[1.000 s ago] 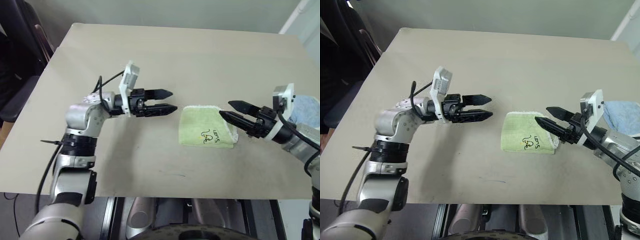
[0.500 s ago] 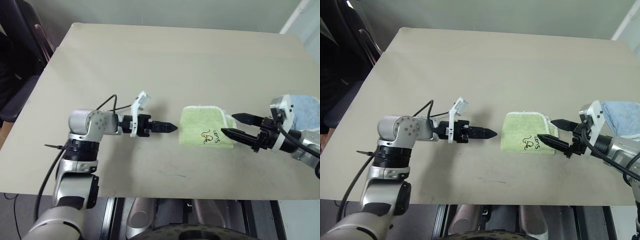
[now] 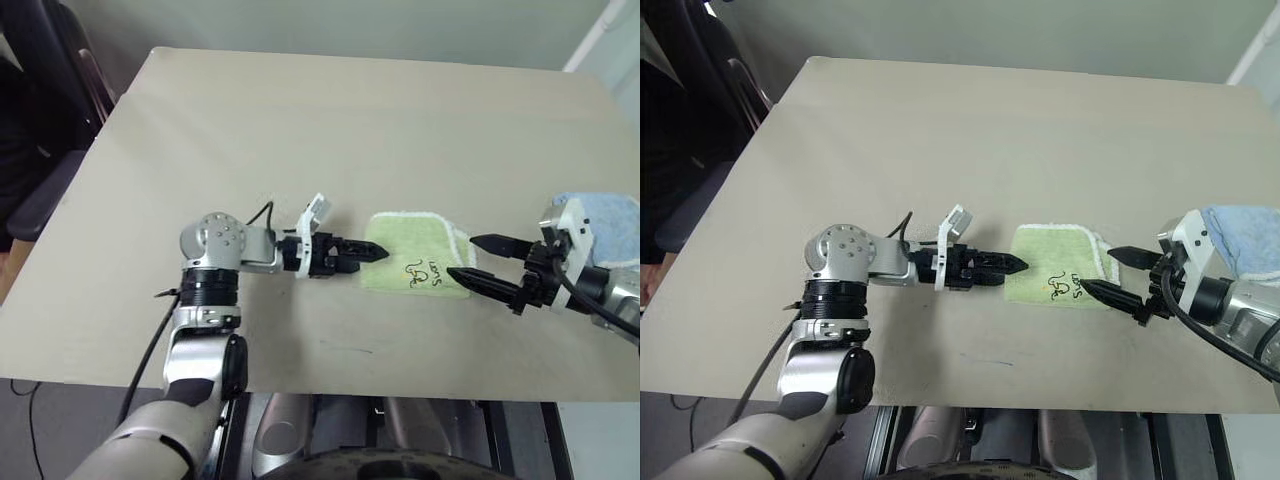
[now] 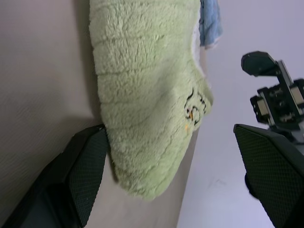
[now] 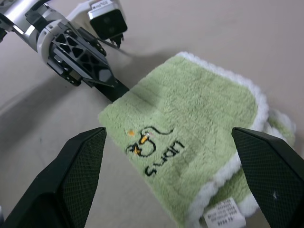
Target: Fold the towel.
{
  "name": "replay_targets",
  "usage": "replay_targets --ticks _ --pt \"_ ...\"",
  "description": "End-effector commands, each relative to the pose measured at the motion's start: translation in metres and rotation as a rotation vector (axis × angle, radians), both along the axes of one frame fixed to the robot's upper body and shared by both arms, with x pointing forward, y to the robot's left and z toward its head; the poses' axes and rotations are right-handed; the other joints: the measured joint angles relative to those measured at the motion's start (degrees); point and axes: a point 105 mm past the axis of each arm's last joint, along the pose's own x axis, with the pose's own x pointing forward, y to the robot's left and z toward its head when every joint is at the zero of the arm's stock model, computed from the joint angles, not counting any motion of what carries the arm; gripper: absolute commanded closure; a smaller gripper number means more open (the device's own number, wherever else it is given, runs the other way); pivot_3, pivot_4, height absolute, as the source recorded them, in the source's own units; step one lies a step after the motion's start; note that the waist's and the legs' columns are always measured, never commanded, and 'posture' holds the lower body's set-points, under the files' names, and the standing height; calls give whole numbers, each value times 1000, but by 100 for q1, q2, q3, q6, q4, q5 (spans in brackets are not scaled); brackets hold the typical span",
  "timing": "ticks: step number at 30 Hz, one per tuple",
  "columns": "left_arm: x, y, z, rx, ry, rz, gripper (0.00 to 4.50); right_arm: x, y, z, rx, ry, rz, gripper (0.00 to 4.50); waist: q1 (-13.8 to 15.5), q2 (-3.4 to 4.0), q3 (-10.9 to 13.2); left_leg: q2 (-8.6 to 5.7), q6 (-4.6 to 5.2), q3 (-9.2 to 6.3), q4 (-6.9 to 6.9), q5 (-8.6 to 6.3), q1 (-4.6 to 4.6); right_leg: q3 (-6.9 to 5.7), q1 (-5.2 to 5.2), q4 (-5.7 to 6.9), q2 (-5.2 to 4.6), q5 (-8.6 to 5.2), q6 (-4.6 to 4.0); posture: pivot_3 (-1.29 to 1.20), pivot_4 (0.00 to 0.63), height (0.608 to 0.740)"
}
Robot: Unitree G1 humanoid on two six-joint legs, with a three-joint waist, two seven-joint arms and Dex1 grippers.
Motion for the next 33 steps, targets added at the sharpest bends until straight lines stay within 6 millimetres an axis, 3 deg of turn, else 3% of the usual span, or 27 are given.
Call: replay_targets --ticks 1,7,14,27,33 --pt "-3 -18 11 -60 15 -47 0 -2 -1 11 -7 -60 -19 35 5 -1 0 -1 16 0 0 -10 0 1 0 0 0 0 0 0 150 697" --pt "-13 -35 11 -84 44 -101 0 -4 -3 12 -6 -72 -47 35 6 -2 1 0 -11 8 0 5 3 2 0 0 2 -2 3 0 150 697" --pt "-12 -36 9 -51 42 -92 0 -5 -7 12 -17 -83 -81 35 3 -3 2 0 -10 12 0 4 9 5 4 0 2 -3 6 0 150 697" --pt "-11 -33 3 -16 37 -66 4468 -6 -10 9 -10 -92 -124 0 -1 -4 3 -1 19 13 -1 -15 22 7 14 0 4 -4 6 0 150 697" --pt "-7 -22 9 -24 2 -46 4468 -6 -12 10 -12 -96 -132 0 -5 -4 3 -1 18 13 -1 -16 22 8 13 0 4 -4 6 0 150 697"
